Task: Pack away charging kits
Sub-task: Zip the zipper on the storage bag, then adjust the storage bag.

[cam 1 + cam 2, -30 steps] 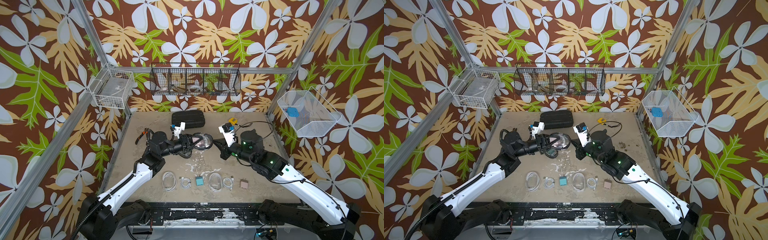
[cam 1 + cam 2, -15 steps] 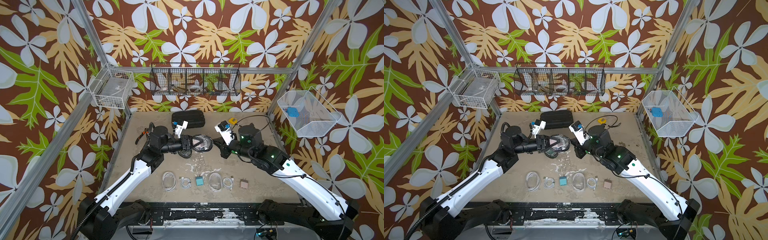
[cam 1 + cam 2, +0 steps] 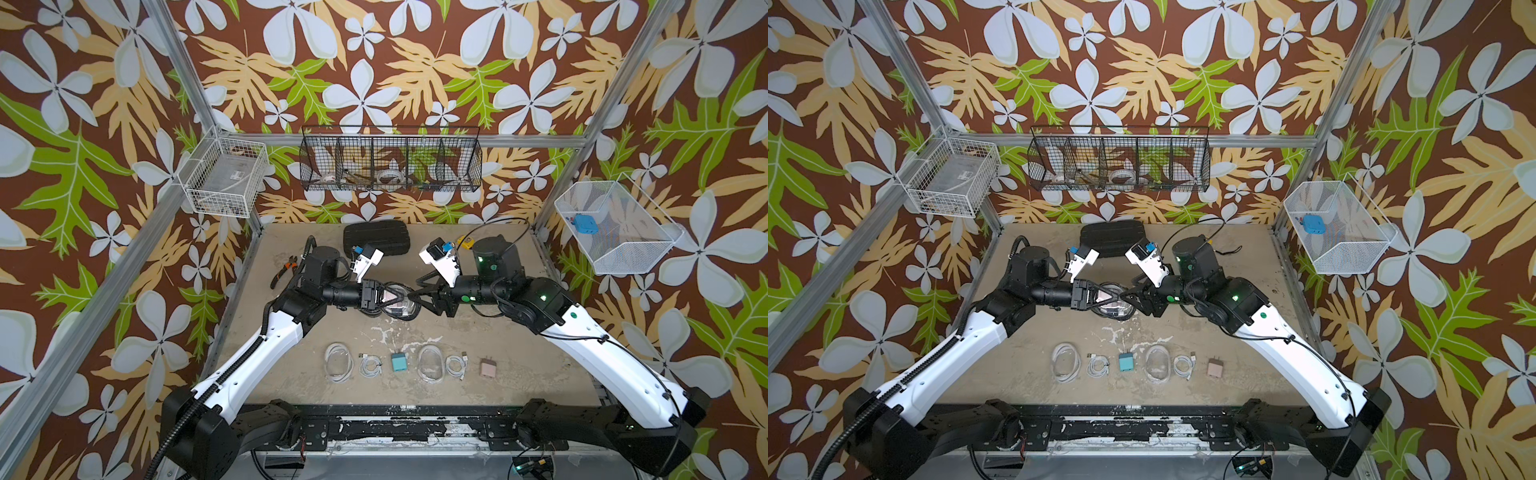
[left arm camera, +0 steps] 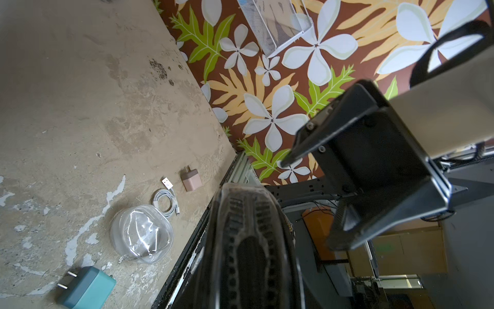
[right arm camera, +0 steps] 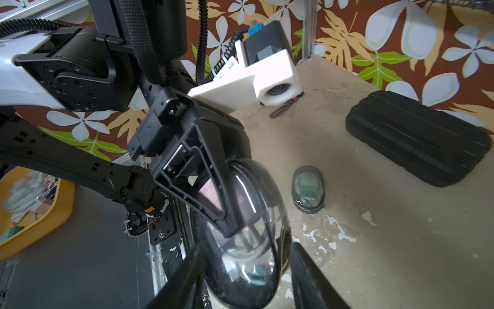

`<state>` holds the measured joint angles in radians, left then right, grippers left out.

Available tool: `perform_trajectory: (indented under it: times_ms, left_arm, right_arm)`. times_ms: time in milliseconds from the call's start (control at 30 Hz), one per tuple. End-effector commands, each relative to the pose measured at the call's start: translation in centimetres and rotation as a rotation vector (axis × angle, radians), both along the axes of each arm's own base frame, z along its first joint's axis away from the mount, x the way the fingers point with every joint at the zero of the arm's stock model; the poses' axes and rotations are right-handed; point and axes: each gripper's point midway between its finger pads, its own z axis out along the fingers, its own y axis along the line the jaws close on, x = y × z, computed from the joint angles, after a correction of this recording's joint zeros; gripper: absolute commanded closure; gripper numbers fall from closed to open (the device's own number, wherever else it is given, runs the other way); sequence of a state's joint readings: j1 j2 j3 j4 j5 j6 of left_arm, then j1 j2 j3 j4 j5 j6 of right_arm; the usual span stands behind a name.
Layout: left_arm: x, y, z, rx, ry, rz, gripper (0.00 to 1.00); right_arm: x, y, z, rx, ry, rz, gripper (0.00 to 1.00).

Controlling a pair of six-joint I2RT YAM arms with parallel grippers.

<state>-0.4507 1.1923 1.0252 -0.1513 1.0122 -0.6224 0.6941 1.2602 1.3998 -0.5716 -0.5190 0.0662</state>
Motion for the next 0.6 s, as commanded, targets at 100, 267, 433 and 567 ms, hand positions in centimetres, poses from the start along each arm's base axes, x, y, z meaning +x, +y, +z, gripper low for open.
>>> perform_trajectory:
  times_ms: [100, 267, 433, 567]
  left_arm:
    - [-1.8, 0.1, 1.2, -0.031, -0.091, -0.093, 0.89]
    - [-1.4, 0.1, 1.1, -0.018, -0.110, -0.086, 0.89]
    - [-0.9, -0.1, 1.5, -0.022, -0.139, -0.086, 0.89]
    - [-1.1, 0.1, 1.9, -0.038, -0.150, -0.081, 0.69]
  right_arm:
    - [-1.1, 1.4, -1.5, -0.006, 0.065, 0.120, 0.57]
    - [-2.2, 1.8, -2.9, -0.001, 0.127, 0.177, 0.80]
    - [-2.3, 1.8, -2.8, 0.039, 0.148, 0.172, 0.98]
    - [-1.0, 0.9, -1.3, 0.165, 0.201, 0.129, 1.00]
